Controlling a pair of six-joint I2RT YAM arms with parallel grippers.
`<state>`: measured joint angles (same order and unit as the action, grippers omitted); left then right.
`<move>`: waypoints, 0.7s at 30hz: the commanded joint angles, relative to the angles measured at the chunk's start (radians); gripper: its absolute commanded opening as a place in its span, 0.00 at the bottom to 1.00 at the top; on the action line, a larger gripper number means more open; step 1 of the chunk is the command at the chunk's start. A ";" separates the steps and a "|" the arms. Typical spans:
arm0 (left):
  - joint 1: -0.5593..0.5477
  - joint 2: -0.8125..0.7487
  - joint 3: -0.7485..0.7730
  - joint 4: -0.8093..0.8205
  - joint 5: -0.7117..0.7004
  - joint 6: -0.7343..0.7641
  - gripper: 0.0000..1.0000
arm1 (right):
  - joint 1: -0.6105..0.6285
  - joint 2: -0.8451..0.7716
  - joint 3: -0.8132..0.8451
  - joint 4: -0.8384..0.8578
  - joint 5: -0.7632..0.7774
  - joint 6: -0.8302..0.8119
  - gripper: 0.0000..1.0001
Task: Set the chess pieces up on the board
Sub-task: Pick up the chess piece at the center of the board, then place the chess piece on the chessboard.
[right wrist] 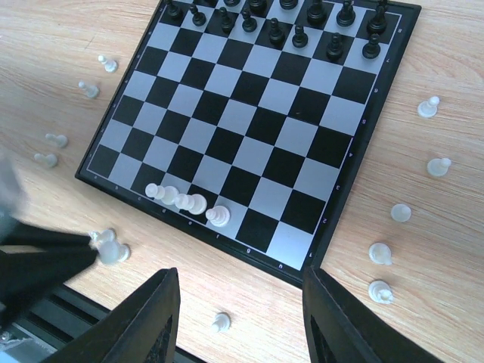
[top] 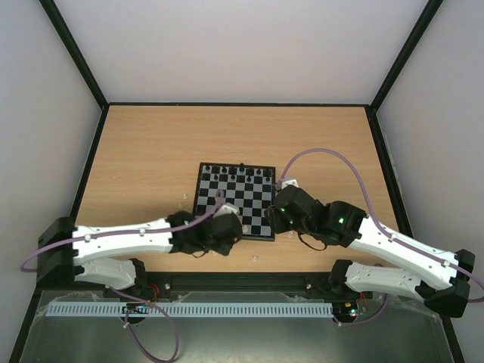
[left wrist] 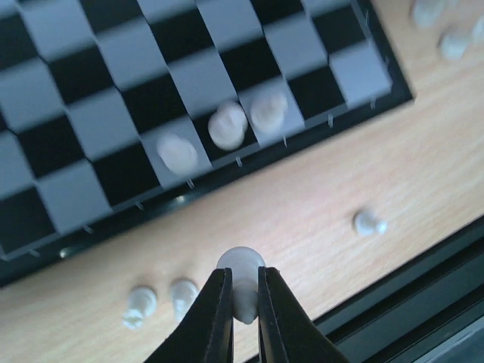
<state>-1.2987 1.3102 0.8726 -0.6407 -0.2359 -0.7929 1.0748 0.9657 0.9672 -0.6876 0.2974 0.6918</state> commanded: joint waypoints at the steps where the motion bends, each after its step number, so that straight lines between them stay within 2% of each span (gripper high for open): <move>1: 0.096 -0.087 0.066 -0.121 -0.053 0.062 0.04 | 0.005 -0.017 -0.013 -0.037 0.015 0.012 0.45; 5: 0.173 -0.099 0.069 -0.115 -0.074 0.087 0.06 | 0.006 -0.007 -0.018 -0.022 0.012 0.013 0.45; 12: 0.246 -0.063 0.008 0.016 -0.048 0.098 0.06 | 0.005 0.004 -0.019 -0.008 0.016 0.011 0.45; 21: 0.258 0.026 -0.018 0.086 -0.025 0.108 0.05 | 0.004 -0.015 -0.033 -0.018 0.026 0.012 0.45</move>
<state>-1.0485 1.3056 0.8803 -0.5877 -0.2684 -0.6991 1.0748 0.9653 0.9512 -0.6823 0.2981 0.6964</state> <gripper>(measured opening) 0.086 0.453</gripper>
